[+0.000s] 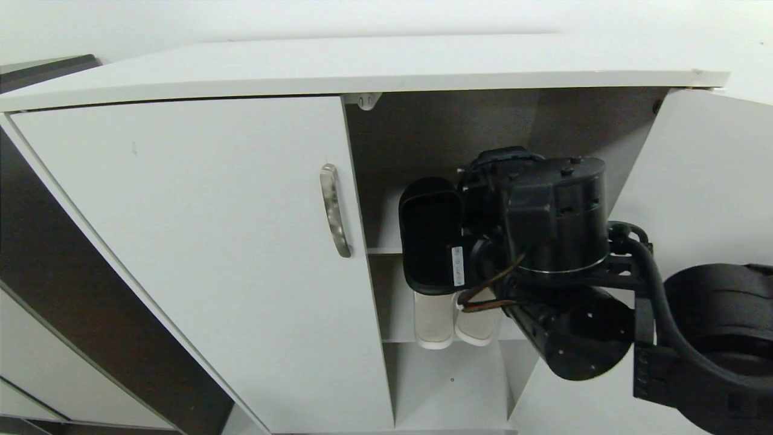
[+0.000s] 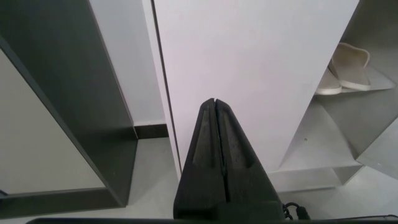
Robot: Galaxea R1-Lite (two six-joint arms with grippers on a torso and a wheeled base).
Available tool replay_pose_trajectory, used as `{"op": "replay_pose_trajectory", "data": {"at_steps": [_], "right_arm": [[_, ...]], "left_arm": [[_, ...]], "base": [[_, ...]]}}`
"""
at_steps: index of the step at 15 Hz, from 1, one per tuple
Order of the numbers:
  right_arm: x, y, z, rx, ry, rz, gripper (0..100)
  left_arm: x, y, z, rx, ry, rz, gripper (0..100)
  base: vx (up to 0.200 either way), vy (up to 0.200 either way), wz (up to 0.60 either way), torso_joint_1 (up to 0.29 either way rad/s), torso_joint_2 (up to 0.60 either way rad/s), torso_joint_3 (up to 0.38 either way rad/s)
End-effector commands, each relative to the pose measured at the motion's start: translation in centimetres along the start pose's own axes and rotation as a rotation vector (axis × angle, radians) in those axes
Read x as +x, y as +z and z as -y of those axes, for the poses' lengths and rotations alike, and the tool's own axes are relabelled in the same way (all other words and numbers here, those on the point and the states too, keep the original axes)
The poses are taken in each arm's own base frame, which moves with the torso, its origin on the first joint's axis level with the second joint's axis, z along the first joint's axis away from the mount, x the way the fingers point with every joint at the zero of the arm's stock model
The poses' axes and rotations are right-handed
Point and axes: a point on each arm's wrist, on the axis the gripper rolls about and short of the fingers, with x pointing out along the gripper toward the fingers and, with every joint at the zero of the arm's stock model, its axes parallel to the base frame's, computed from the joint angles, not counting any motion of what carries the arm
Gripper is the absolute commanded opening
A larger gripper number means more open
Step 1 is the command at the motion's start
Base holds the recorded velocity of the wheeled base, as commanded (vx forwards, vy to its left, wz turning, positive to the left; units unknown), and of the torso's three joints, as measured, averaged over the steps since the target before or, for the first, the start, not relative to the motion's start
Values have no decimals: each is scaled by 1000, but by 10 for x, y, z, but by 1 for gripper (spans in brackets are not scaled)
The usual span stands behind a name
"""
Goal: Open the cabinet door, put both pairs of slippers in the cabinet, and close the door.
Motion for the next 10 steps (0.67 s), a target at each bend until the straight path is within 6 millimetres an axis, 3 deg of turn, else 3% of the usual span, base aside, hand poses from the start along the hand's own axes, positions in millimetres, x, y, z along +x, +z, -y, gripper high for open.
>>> {"op": "replay_pose_trajectory", "data": {"at_steps": [1, 5, 10], "right_arm": [[-33, -7, 13, -21, 64, -11, 0], [-47, -13, 16, -35, 96, -19, 0], [-45, -19, 13, -50, 96, -32, 0]], "left_arm": [[0, 0, 0, 0, 0, -1, 0], [0, 0, 0, 0, 0, -1, 0], [0, 0, 0, 0, 0, -1, 0]], "base": [[0, 0, 0, 0, 0, 0], [0, 0, 0, 0, 0, 0], [0, 0, 0, 0, 0, 0]]}}
